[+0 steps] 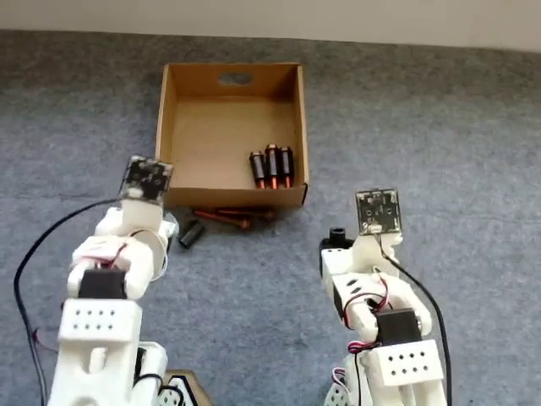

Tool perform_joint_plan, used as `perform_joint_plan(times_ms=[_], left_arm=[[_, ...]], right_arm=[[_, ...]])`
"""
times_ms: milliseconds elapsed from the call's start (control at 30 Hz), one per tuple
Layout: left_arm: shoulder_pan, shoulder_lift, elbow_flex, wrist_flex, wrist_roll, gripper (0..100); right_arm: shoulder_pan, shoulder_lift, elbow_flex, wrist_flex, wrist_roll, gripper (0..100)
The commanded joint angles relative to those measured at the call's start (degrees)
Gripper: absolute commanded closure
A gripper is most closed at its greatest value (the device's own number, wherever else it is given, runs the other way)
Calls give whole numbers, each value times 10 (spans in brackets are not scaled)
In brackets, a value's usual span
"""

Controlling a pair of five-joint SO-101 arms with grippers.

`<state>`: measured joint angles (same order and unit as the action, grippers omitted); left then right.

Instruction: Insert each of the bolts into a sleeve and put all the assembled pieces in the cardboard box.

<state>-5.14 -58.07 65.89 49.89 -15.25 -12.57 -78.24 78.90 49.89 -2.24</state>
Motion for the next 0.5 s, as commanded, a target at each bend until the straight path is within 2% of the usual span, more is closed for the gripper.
perform_joint_plan(times_ms=[0, 233, 467], left_arm=[[59, 154, -121, 58, -24, 867], [167, 361, -247, 82, -6, 867], [224, 469, -315, 82, 150, 867]], right_arm=[[8, -29, 5, -14, -11, 992], [64, -71, 44, -15, -11, 992], [72, -104, 62, -14, -10, 992]])
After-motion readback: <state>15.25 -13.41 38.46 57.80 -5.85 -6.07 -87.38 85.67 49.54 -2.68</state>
